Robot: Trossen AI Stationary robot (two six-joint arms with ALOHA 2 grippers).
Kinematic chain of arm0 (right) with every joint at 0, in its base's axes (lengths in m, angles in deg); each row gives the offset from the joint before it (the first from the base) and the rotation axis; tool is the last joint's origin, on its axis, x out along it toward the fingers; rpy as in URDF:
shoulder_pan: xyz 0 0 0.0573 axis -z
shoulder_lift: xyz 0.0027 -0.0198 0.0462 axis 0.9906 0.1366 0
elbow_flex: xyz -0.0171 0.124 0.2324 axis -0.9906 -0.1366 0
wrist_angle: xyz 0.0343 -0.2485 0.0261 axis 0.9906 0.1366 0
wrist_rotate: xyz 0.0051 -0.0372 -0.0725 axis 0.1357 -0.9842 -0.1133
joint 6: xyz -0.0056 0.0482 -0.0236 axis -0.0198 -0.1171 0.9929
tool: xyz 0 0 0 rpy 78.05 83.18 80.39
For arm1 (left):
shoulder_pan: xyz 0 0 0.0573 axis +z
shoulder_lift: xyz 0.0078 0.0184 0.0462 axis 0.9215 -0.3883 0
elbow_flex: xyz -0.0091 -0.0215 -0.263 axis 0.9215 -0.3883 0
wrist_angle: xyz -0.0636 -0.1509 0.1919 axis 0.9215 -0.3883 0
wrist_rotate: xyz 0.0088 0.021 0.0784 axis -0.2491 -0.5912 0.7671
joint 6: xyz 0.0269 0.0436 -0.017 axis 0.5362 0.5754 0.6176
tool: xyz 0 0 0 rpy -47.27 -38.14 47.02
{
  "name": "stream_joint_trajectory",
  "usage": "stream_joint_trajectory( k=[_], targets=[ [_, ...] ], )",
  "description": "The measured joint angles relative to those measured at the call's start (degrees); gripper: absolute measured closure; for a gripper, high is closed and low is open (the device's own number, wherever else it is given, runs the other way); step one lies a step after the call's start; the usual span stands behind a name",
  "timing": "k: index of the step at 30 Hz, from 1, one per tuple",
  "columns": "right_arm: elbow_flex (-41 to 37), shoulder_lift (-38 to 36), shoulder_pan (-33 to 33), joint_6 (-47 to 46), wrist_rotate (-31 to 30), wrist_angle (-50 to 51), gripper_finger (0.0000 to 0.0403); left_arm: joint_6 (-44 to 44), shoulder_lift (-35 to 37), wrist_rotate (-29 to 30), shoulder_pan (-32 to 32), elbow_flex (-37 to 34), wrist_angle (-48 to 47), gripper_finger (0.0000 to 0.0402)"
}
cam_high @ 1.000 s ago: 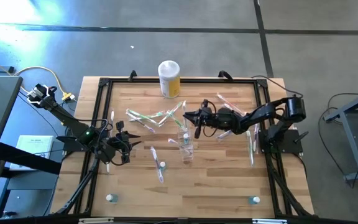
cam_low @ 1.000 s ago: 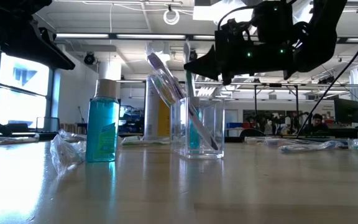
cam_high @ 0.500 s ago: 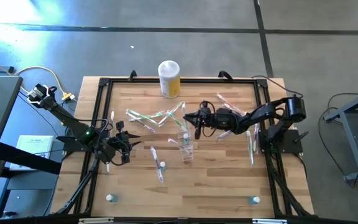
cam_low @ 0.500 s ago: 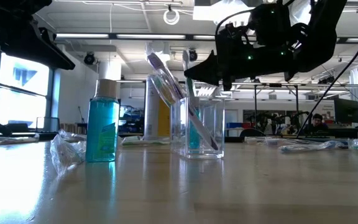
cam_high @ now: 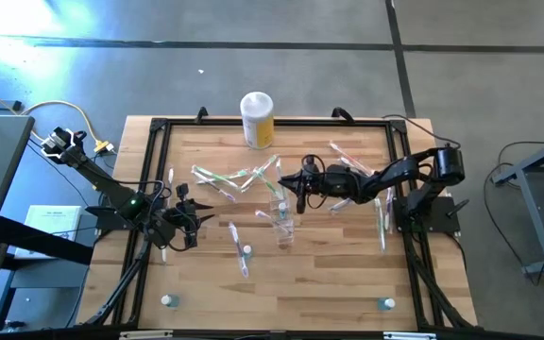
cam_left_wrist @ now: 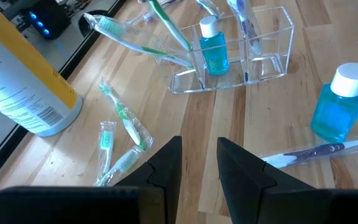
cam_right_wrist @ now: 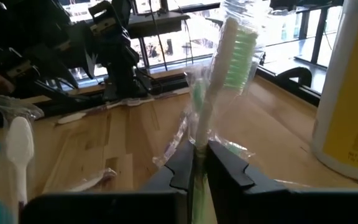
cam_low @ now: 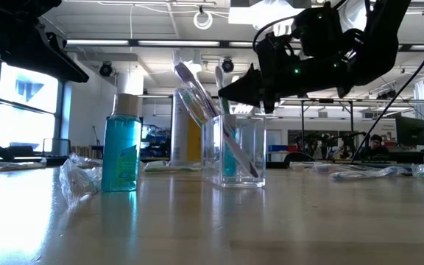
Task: Pick & Place toothbrushing station
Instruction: Put the green toothbrush into the transparent organizer, then put the mouthwash bottle into the transparent organizer
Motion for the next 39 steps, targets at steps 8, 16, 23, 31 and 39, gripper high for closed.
stream_joint_trajectory(
  k=[8, 16, 23, 31, 39],
  targets=[
    [0.0, 0.0, 0.0, -1.0, -2.2, 1.4, 0.0327, 0.0, 0.0, 0.0, 0.0, 0.0, 0.0, 0.0307],
    [0.0, 0.0, 0.0, -0.9, -1.5, 2.6, 0.022, 0.0, 0.0, 0.0, 0.0, 0.0, 0.0, 0.0307],
    [0.0, -3.8, -1.8, 6.0, -0.5, 4.8, 0.0165, 0.0, 0.0, 0.0, 0.0, 0.0, -0.1, 0.0307],
    [0.0, -17.2, -10.3, 7.7, 1.0, 23.3, 0.017, 0.0, 0.0, -0.2, 0.0, 0.0, -0.5, 0.0307],
    [0.0, -32.4, -25.1, 2.6, 3.2, 47.6, 0.0181, 0.0, 0.0, -0.7, 0.0, 0.0, -0.5, 0.0307]
  ],
)
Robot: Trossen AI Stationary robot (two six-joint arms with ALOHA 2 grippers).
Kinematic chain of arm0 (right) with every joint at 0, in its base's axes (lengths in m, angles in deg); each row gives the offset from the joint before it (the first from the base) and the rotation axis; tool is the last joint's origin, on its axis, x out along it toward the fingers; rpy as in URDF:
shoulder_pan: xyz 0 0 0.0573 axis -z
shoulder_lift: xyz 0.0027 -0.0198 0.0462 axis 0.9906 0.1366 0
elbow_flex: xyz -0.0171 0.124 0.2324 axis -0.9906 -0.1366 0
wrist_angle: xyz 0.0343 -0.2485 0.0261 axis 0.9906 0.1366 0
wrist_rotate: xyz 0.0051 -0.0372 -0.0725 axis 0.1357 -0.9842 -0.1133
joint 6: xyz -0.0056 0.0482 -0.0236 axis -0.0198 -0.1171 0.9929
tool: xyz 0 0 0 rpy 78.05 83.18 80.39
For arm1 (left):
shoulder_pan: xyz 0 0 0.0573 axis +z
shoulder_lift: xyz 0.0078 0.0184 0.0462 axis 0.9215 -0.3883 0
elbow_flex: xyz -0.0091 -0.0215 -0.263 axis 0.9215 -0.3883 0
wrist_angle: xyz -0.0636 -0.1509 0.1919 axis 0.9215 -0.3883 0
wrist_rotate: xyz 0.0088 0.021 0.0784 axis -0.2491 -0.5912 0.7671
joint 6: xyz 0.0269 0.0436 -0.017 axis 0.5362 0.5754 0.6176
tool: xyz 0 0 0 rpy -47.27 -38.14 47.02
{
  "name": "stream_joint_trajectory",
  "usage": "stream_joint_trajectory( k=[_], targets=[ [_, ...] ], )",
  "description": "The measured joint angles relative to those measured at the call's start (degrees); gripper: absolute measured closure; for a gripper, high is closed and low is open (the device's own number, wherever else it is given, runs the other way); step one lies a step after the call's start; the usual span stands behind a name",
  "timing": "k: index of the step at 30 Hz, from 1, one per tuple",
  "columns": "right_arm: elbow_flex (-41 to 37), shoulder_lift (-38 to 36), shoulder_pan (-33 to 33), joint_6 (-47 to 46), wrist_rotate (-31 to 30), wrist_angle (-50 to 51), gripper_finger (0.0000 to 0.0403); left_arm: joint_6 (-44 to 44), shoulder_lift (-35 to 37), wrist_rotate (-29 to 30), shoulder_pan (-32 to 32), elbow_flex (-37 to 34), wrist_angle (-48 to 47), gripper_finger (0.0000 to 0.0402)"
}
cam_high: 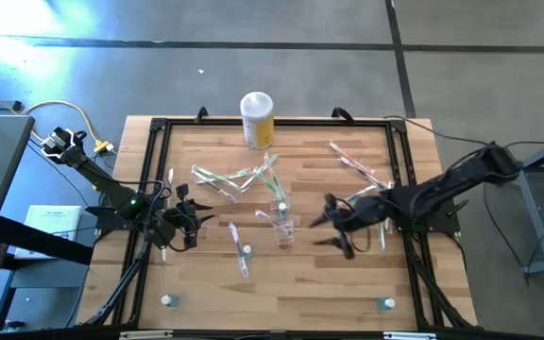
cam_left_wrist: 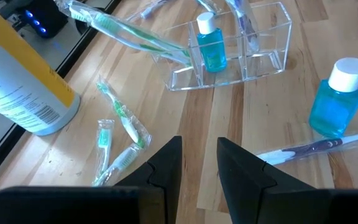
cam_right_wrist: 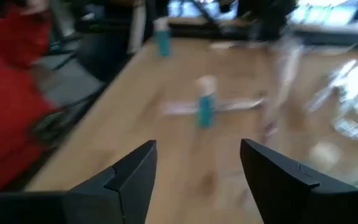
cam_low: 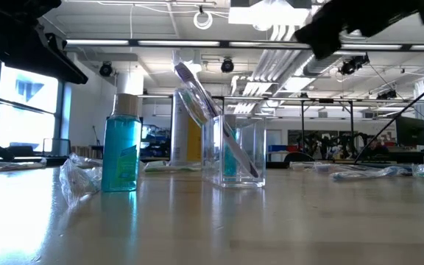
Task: Pick & Place toothbrushing station
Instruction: Put the mouthwash bottle into the transparent organizer
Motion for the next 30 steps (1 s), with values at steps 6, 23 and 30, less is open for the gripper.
stream_joint_trajectory(
  k=[6, 23, 30],
  targets=[
    [0.0, -4.7, -6.5, -10.6, -0.2, 6.9, 0.0193, 0.0, 0.0, 0.0, 0.0, 0.0, 0.1, 0.0307],
    [1.4, -2.9, -11.2, 2.0, -5.6, -3.2, 0.0199, 0.0, 0.0, 0.2, 0.0, 0.0, 0.1, 0.0307],
    [13.0, -0.7, -15.4, -4.2, -12.1, 15.2, 0.0199, 0.0, 0.0, 0.2, 0.0, 0.0, 0.1, 0.0307]
  ],
)
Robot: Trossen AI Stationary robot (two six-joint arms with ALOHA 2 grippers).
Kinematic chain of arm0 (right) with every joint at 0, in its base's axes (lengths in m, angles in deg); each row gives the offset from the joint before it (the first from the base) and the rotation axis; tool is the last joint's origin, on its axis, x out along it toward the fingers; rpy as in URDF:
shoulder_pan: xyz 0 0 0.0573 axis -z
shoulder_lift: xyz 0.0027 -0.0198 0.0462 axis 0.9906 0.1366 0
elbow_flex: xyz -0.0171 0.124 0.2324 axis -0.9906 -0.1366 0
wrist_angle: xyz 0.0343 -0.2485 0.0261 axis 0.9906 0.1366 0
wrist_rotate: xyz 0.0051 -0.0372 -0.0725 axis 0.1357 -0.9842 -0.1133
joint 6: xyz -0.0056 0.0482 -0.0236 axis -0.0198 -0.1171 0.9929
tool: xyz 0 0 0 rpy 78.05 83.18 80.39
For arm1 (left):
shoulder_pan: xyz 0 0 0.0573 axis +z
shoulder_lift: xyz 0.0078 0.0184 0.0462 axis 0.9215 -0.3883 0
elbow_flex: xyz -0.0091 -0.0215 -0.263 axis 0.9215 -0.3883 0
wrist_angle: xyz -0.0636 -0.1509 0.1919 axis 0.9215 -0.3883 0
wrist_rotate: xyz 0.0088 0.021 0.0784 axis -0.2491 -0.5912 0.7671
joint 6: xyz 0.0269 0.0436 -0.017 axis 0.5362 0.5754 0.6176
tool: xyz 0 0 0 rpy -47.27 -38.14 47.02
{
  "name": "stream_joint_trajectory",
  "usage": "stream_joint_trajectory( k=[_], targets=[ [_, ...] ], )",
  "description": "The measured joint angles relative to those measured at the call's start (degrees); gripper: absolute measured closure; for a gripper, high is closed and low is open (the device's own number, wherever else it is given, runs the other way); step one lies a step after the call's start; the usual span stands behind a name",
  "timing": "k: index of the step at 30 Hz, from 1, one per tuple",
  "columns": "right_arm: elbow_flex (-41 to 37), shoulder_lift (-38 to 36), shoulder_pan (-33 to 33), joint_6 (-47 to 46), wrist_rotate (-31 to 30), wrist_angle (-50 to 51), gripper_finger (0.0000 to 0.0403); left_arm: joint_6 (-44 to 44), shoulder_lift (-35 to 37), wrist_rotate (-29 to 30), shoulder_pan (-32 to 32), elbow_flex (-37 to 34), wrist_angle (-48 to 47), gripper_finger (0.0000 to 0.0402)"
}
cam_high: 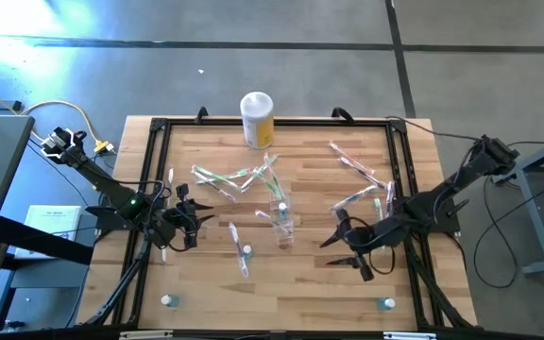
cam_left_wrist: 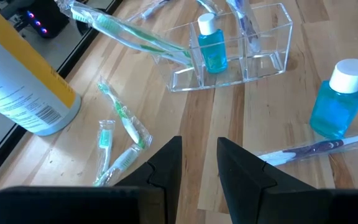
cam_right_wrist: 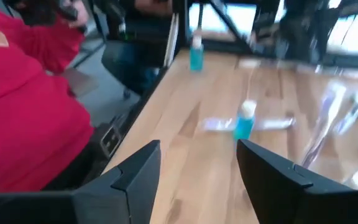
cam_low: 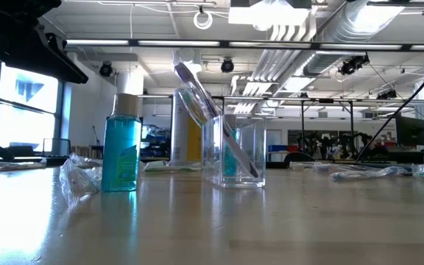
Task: Pick & Place toothbrushing station
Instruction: Put the mouthwash bottle into the transparent organizer
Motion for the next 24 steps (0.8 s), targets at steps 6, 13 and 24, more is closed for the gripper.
stream_joint_trajectory(
  k=[6, 13, 24],
  targets=[
    [11.1, 3.7, -2.3, -22.2, 3.0, 22.3, 0.0199, 0.0, 0.0, 0.0, 0.0, 0.0, 0.0, 0.0307],
    [13.7, 4.8, -2.5, -53.2, 13.1, 32.1, 0.0199, 0.0, 0.0, 0.0, 0.0, 0.0, 0.0, 0.0307],
    [13.7, 4.8, -5.7, -81.4, 19.0, 34.8, 0.0199, 0.0, 0.0, -0.1, 0.0, 0.0, -0.6, 0.0307]
  ],
)
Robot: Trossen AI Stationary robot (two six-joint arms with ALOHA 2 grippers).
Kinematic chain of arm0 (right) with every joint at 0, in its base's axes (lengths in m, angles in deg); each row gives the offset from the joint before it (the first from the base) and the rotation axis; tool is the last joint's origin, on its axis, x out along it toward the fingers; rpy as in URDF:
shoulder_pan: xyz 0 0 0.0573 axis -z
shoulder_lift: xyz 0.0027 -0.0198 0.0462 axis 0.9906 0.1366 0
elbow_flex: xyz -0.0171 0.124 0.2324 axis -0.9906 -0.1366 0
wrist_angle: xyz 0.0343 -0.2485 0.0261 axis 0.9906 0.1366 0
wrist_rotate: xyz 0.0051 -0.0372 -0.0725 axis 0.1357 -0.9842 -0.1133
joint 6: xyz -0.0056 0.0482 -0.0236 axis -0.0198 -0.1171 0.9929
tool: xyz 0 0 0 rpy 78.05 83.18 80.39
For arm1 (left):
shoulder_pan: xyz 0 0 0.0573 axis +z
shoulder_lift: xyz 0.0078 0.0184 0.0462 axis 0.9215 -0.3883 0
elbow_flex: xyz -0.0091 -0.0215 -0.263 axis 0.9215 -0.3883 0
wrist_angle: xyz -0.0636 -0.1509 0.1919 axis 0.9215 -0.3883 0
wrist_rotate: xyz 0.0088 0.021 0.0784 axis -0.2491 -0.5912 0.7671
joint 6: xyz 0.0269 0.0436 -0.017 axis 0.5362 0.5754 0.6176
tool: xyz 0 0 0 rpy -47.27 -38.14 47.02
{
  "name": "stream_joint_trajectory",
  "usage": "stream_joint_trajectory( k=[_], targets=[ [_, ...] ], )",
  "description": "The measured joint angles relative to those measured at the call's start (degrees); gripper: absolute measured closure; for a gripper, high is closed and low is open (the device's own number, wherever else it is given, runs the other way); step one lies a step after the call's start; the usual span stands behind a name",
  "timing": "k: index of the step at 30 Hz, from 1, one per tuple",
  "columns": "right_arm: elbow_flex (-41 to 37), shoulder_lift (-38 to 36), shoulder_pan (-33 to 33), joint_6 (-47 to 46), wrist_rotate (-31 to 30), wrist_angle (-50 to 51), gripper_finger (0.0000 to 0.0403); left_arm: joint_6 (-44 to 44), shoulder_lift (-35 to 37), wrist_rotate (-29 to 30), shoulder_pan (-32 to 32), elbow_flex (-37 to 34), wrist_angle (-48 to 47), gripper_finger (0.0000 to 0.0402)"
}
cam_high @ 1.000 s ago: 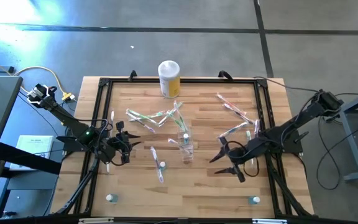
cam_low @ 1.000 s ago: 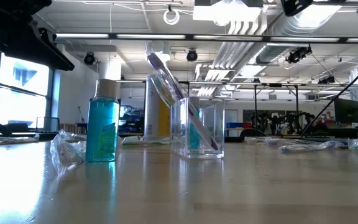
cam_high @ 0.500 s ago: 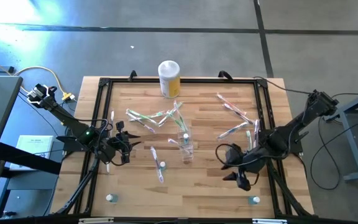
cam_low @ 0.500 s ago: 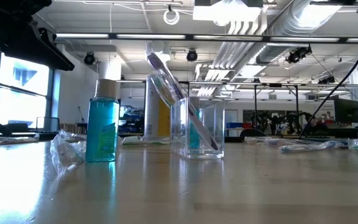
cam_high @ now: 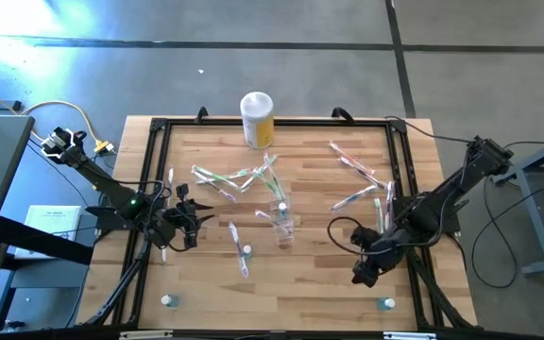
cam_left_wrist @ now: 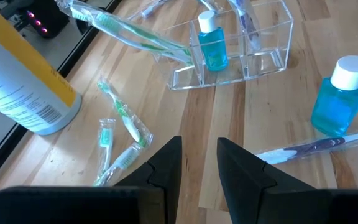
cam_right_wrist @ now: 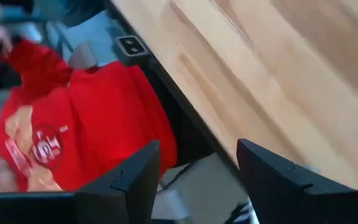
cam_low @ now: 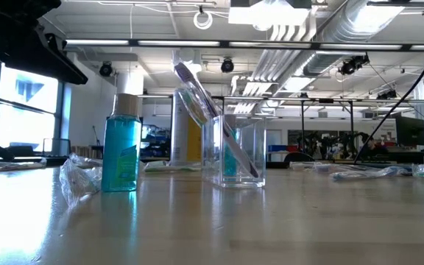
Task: Pick & Place toothbrushing station
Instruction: Put the mouthwash bottle into the transparent organizer
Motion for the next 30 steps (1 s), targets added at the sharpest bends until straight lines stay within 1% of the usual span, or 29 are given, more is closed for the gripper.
stream_joint_trajectory(
  k=[5, 9, 12, 15, 17, 19, 21, 23, 26, 30],
  targets=[
    [0.0, 0.0, -2.1, -15.1, 2.5, 1.0, 0.0199, 0.0, 0.0, -0.1, 0.0, 0.0, -0.7, 0.0307],
    [0.0, 0.1, -4.9, -26.1, 1.2, 1.6, 0.0199, 0.0, 0.0, -0.1, 0.0, 0.0, -0.7, 0.0307],
    [0.0, 0.2, -7.7, -32.9, 1.1, 5.7, 0.0199, 0.0, 0.0, -0.1, 0.0, 0.0, -0.8, 0.0307],
    [0.0, 0.2, -10.4, -41.2, 4.7, 12.2, 0.0199, 0.0, 0.0, -0.3, 0.0, 0.0, -1.3, 0.0307],
    [0.0, 0.2, -12.5, -47.2, 6.8, 14.3, 0.0199, 0.0, 0.0, -0.6, 0.0, 0.0, -1.8, 0.0307],
    [0.0, 0.3, -13.8, -48.7, 5.8, 14.9, 0.0199, -0.2, 0.0, -0.6, 0.0, 0.0, -2.5, 0.0307],
    [0.0, 1.1, -14.5, -48.1, 2.8, 14.9, 0.0199, -0.2, 0.0, -0.6, 0.0, 0.0, -2.5, 0.0307],
    [0.0, 2.5, -15.1, -47.7, 1.4, 14.9, 0.0199, -0.2, 0.0, -0.6, 0.0, 0.0, -2.5, 0.0307],
    [0.0, 5.2, -16.4, -48.0, 2.4, 14.0, 0.0199, -0.2, 0.0, -0.6, 0.0, 0.0, -2.5, 0.0307],
    [0.0, 9.3, -16.7, -48.5, 4.7, 9.4, 0.0199, -0.4, 0.0, -1.0, 0.0, 0.0, -2.5, 0.0307]
  ],
)
